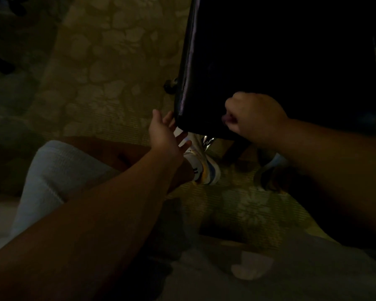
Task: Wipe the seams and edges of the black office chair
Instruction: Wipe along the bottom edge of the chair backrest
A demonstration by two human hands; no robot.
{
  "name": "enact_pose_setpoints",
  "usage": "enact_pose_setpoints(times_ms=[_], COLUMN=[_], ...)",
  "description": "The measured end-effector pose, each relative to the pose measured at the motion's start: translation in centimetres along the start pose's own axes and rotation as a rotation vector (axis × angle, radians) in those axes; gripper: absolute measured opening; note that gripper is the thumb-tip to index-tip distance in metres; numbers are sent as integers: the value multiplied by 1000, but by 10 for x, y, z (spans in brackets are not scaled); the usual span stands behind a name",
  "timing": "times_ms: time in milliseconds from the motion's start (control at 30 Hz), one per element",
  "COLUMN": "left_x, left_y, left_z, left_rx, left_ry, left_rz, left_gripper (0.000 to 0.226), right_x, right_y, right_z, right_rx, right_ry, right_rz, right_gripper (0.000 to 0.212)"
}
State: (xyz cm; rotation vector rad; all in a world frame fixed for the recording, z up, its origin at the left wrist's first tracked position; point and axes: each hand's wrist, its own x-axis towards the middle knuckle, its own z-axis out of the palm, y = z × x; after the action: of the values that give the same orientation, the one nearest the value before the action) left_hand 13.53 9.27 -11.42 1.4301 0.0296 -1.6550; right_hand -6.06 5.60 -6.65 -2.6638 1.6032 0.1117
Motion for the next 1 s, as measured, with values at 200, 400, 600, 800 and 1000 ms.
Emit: enact_pose_setpoints(times_ms=[200, 400, 600, 800, 1000], left_x=[-3, -5, -3, -7, -9], left_y=[-3, 1, 0, -2, 0], left_z=[-2, 0, -2, 0, -2], left_rx=[-7, -58, -247, -332, -359], left_ry=[-1, 1, 14, 3, -22], left_rz=[-12, -51, -111, -147, -158], left_gripper=[60, 62, 69, 71, 73], right_x=[2, 12, 1, 5, 13], right_y=[-10, -4, -18, -19, -15], right_z=[1, -6, -2, -2, -6], right_rx=[26, 102, -22, 12, 7], right_ry=[-29, 102, -82, -7, 43], right_rz=[-11, 273, 17, 169, 157], right_gripper=[21, 25, 21, 23, 23])
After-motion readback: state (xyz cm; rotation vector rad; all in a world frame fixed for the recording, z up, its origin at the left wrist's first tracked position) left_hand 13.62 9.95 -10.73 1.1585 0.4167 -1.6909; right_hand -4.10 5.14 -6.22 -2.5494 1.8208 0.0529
